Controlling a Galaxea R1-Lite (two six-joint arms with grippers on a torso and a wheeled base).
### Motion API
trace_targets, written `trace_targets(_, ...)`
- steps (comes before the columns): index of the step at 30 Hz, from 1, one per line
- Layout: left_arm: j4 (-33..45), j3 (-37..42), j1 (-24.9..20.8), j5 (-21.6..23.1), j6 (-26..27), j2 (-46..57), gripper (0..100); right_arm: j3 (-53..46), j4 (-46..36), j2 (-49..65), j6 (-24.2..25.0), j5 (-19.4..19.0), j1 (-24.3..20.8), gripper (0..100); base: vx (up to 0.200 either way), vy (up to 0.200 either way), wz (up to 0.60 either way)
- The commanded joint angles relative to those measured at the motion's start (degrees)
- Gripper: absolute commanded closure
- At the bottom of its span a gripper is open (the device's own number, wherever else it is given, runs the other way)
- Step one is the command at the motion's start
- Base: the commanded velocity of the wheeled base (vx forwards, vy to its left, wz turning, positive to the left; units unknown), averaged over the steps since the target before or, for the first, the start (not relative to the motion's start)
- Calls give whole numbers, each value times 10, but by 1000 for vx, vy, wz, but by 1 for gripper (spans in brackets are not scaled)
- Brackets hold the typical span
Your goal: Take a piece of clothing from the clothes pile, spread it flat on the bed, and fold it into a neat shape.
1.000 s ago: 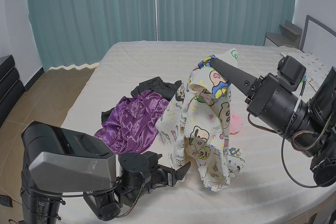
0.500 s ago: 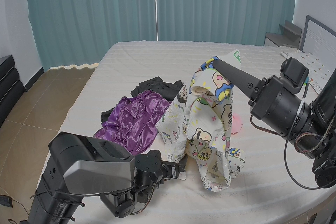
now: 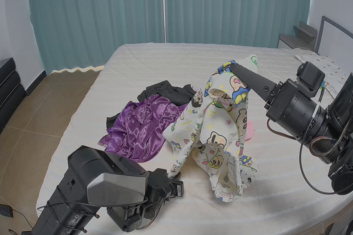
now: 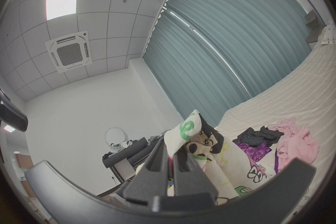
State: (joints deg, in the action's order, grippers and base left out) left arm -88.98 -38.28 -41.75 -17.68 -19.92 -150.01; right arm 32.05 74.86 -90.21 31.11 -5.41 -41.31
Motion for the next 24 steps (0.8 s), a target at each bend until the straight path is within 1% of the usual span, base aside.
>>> trace_targets(1, -9, 23, 23, -1, -2, 23, 100, -30, 1, 4, -1, 1, 33, 100, 0, 0, 0)
trace_targets(3, -9, 32, 34, -3, -2, 39, 100, -41, 1, 4, -1, 1, 50, 100, 0, 0, 0)
trace_targets(5, -9, 62, 55, -3, -3, 78, 100, -59, 1, 3, -1, 1, 90, 100, 0, 0, 0)
trace_targets(6, -9, 64, 56, -3, -3, 80, 100, -59, 1, 2, -1, 1, 92, 100, 0, 0, 0)
trace_targets(7, -9, 86, 73, -3, -3, 118, 100, -73, 0, -4, -1, 0, 130, 100, 0, 0, 0)
trace_targets(10, -9, 86, 73, -3, -3, 118, 100, -73, 0, -4, -1, 0, 130, 100, 0, 0, 0)
trace_targets(11, -9, 125, 99, -3, -1, 195, 100, -80, 0, -20, -3, 1, 184, 100, 0, 0, 0)
trace_targets(12, -9, 134, 105, -5, 2, 219, 100, -80, 0, -25, -8, 3, 194, 100, 0, 0, 0)
trace_targets(15, -8, 138, 113, -23, 4, 293, 100, -74, 0, -30, -12, 24, 215, 100, 0, 0, 0)
trace_targets(17, -5, 131, 125, -25, 10, 330, 100, -65, 0, -31, -14, 38, 221, 100, 0, 0, 0)
trace_targets(20, 12, 114, 151, -27, 47, 377, 100, -40, -1, -31, -16, 61, 222, 100, 0, 0, 0)
trace_targets(22, 22, 96, 169, -32, 64, 406, 100, -27, -1, -31, -34, 80, 222, 100, 0, 0, 0)
trace_targets(24, 37, 73, 178, -33, 66, 437, 100, -10, 0, -28, -59, 94, 222, 100, 0, 0, 0)
